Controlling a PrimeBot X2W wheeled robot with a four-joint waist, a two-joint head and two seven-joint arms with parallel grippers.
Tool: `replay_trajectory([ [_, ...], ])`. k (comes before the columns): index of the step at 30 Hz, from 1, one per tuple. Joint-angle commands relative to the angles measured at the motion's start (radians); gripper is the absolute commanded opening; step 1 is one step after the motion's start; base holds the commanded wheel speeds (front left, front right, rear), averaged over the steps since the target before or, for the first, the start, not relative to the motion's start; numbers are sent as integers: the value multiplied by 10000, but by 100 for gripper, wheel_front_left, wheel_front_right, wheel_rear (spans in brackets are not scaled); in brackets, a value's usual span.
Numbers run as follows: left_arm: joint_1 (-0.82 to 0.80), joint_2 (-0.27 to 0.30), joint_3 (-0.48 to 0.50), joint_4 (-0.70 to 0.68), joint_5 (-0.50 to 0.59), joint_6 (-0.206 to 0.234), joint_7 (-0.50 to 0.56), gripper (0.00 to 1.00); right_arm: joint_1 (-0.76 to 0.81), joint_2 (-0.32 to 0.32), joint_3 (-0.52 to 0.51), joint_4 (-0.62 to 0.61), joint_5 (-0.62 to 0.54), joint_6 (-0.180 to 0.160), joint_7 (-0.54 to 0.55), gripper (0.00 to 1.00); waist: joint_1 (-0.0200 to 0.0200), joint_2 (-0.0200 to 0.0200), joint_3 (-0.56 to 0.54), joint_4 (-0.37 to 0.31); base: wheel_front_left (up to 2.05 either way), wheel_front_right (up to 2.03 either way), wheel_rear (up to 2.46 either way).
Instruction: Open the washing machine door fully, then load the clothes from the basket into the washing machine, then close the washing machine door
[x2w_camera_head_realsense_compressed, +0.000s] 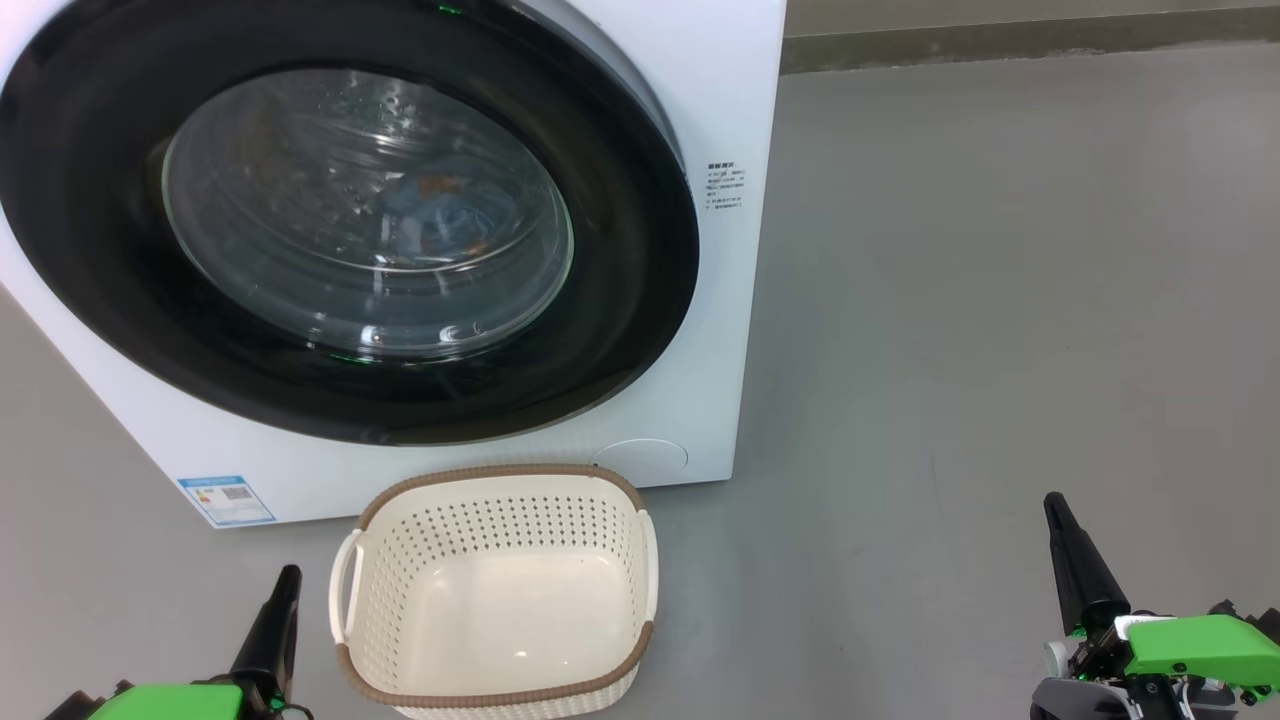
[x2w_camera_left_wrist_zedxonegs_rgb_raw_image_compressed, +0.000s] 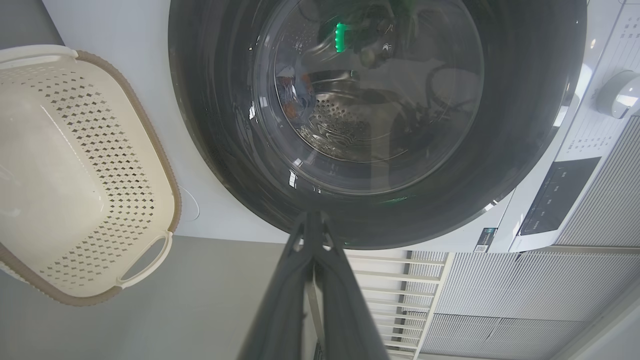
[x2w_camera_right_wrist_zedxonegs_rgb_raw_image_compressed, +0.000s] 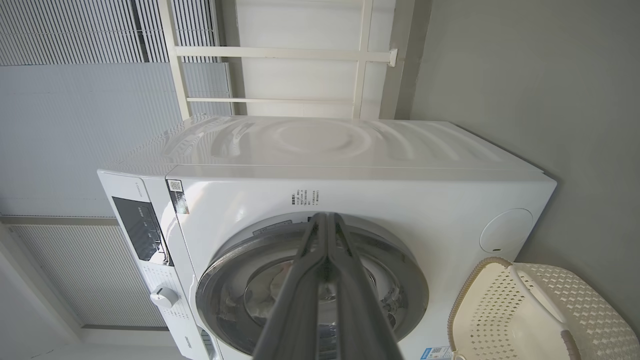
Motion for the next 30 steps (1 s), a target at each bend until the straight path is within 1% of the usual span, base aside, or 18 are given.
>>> replay_trajectory([
  [1,-415,133,342,-289,-87,-27,62,0,-112,-30,229,-307,37,16,79,0,-1,0,0,0,0,0,0],
  [30,-415,133,341,-289,-88,-27,61,0,-112,-29,230,-307,38,16,79,0,-1,0,0,0,0,0,0],
])
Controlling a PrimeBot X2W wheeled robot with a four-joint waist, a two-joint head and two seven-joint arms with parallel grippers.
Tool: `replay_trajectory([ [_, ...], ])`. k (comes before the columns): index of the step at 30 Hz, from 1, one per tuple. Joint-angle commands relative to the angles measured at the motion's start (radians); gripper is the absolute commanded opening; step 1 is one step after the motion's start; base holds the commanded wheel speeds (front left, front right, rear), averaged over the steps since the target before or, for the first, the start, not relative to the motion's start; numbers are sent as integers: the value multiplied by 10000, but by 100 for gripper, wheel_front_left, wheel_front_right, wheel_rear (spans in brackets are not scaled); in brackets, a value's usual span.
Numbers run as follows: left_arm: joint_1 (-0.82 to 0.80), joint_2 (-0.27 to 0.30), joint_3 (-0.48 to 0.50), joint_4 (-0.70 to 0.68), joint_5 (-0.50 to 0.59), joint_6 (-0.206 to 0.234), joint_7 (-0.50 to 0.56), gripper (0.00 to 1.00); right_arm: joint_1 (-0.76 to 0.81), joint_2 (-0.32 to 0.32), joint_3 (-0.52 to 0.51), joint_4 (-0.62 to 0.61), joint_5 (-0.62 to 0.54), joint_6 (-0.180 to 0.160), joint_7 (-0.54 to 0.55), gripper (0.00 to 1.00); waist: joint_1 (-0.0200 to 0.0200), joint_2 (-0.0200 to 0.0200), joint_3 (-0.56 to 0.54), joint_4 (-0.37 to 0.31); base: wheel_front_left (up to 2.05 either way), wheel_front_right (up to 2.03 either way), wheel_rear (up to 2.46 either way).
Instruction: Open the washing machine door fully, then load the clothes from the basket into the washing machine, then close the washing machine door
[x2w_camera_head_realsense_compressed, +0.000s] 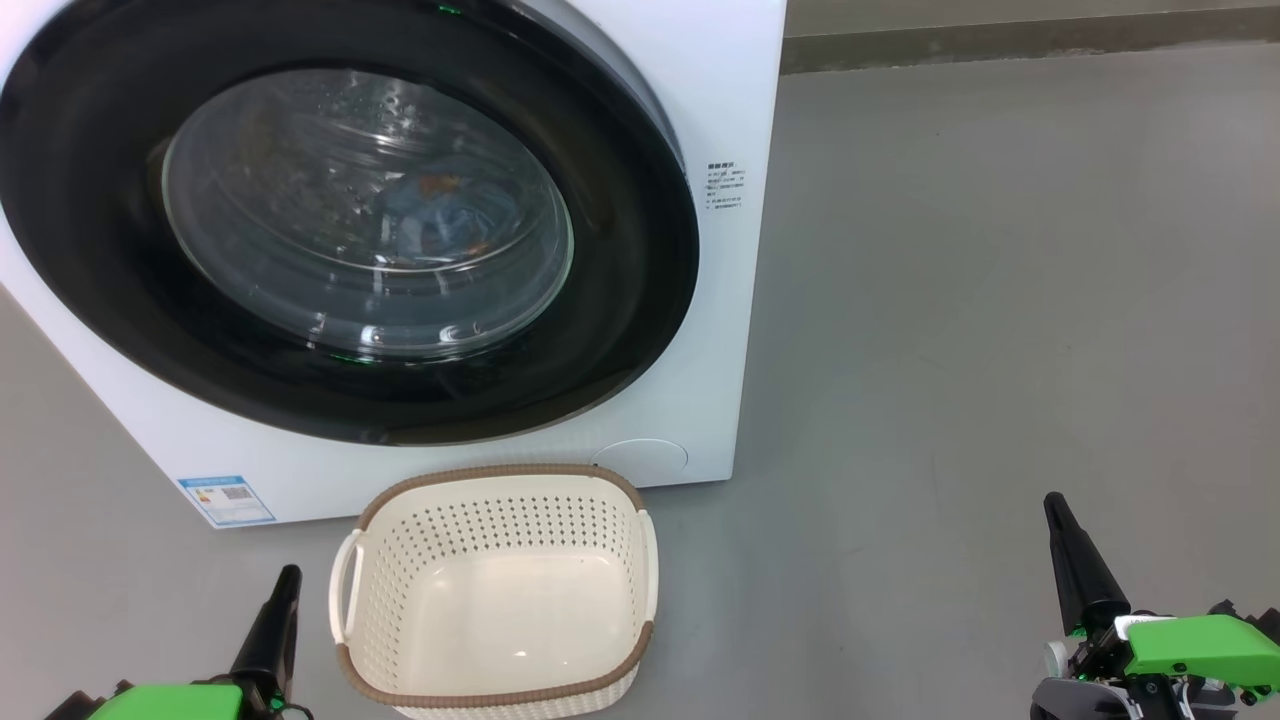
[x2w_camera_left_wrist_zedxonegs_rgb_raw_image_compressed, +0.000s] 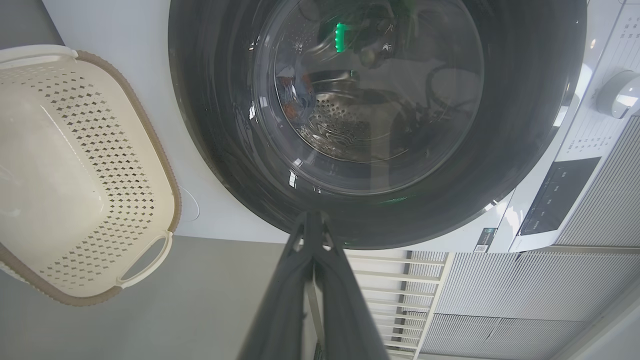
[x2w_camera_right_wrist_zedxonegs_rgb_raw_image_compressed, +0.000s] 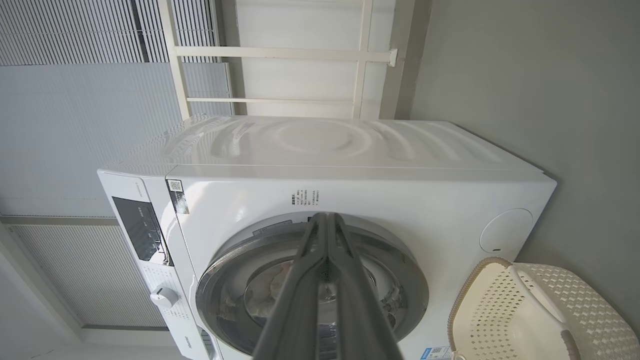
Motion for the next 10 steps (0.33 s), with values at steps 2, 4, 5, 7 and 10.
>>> replay_trajectory([
  [2,-415,133,341,-289,-88,-29,61,0,-112,-31,230,-307,38,16,79,0,0,0,0,0,0,0,0],
  [4,-415,133,341,-289,-88,-29,61,0,-112,-31,230,-307,38,16,78,0,0,0,0,0,0,0,0],
  [5,-415,133,341,-289,-88,-29,61,0,-112,-31,230,-307,38,16,78,0,0,0,0,0,0,0,0],
  [7,-415,133,341,-289,-88,-29,61,0,-112,-31,230,-307,38,16,78,0,0,0,0,0,0,0,0],
  [10,-415,133,341,-289,-88,-29,61,0,-112,-31,230,-307,38,16,78,0,0,0,0,0,0,0,0],
])
